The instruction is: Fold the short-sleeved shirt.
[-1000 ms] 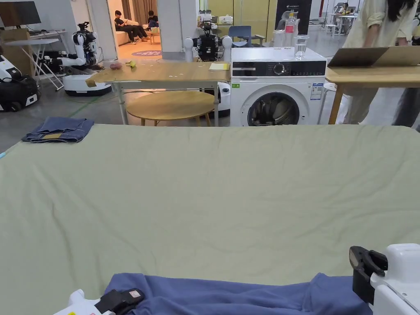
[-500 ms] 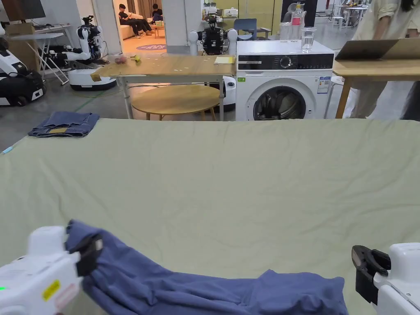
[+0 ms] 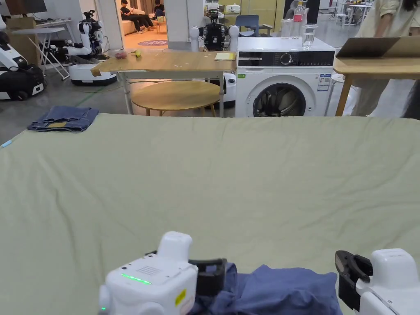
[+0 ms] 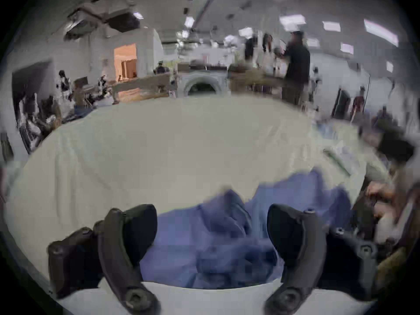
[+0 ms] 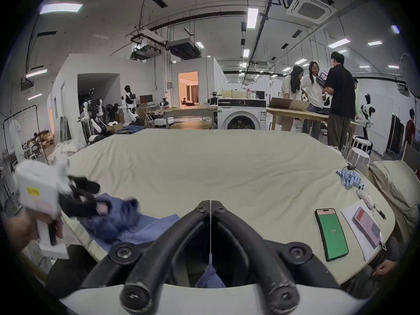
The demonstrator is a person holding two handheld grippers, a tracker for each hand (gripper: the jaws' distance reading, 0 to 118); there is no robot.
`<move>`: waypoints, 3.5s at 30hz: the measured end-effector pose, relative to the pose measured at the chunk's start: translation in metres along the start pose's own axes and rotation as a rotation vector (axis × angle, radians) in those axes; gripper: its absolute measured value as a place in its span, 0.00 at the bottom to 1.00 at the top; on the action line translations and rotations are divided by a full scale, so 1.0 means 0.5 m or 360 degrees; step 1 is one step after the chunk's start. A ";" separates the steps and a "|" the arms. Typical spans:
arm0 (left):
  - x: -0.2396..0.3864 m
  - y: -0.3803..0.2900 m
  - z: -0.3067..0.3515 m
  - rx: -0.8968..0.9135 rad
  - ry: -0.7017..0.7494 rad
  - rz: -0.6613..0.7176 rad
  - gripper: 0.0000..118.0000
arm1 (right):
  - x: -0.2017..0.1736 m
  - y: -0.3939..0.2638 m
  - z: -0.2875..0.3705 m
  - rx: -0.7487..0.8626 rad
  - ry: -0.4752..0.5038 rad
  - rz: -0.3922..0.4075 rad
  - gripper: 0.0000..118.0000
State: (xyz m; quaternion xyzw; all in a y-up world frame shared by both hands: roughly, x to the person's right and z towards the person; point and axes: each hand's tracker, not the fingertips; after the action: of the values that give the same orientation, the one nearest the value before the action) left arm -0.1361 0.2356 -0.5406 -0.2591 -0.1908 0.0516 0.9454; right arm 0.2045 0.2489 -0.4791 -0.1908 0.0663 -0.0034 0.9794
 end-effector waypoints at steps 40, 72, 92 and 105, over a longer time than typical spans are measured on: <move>-0.312 -0.225 -0.004 -0.0047 -0.0427 0.1597 1.00 | -0.023 -0.023 -0.015 -0.0063 0.0071 -0.0028 0.00; 0.184 -0.072 -0.137 -0.0400 0.0202 -0.0463 0.59 | 0.012 -0.033 0.008 -0.0077 0.0021 -0.0048 0.00; 0.115 -0.159 -0.158 -0.0665 -0.0478 0.0448 0.00 | -0.030 -0.041 -0.041 -0.0292 0.0177 -0.0096 0.00; -0.147 -0.118 -0.001 -0.0238 -0.0245 0.0756 0.99 | -0.086 -0.154 -0.202 -0.0738 0.0475 -0.0477 0.00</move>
State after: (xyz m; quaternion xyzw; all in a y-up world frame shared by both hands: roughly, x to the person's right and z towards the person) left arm -0.2038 0.1703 -0.5354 -0.3610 -0.1993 0.2774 0.8678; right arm 0.1500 0.1411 -0.5377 -0.4142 0.1794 -0.1605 0.8778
